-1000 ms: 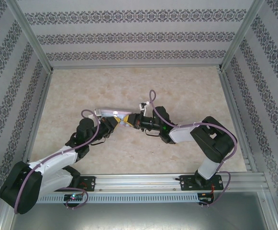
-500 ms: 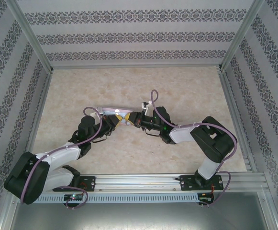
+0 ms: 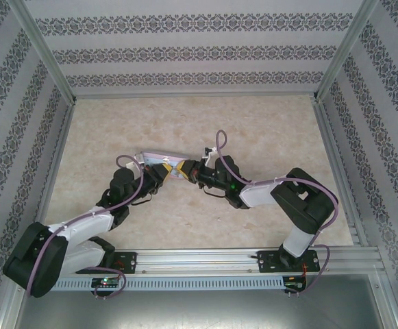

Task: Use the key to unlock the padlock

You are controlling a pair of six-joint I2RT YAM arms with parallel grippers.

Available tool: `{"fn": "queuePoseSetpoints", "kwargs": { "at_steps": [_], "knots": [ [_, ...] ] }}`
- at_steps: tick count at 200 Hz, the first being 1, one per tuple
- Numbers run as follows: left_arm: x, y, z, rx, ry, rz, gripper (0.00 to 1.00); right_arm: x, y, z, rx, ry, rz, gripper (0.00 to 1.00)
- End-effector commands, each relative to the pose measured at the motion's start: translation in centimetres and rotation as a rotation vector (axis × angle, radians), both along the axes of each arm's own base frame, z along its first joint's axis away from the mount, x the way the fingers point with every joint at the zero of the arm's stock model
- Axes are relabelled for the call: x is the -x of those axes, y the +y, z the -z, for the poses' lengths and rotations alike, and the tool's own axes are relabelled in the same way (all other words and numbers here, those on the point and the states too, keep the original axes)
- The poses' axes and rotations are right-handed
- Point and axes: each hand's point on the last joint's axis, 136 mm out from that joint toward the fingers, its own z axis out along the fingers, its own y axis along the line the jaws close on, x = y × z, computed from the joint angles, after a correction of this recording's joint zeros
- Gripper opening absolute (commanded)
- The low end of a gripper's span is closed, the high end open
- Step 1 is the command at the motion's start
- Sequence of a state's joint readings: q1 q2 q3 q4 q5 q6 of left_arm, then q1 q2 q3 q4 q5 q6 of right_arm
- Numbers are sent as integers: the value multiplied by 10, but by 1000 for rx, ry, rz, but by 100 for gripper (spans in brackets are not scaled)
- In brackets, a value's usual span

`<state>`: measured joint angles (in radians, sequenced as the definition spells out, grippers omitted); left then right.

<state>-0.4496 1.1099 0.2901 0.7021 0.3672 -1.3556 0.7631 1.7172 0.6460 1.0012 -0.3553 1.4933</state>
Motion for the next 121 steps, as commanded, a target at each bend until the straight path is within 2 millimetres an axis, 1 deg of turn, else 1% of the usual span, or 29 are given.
{"fn": "queuePoseSetpoints", "kwargs": {
  "at_steps": [1,33,74,94,121],
  "knots": [
    [13,-14,-66,103,-214,85,0,-3,5,10,11,58,43,0],
    [14,-11,-66,90,-210,69,0,0,12,4,-3,59,37,0],
    [15,-10,-66,90,-214,67,0,6,24,1,-12,63,28,0],
    [15,-11,-66,97,-214,74,0,9,27,2,-10,69,29,0],
    [15,-12,-65,100,-213,77,0,8,27,6,-8,82,40,0]
  ]
}}
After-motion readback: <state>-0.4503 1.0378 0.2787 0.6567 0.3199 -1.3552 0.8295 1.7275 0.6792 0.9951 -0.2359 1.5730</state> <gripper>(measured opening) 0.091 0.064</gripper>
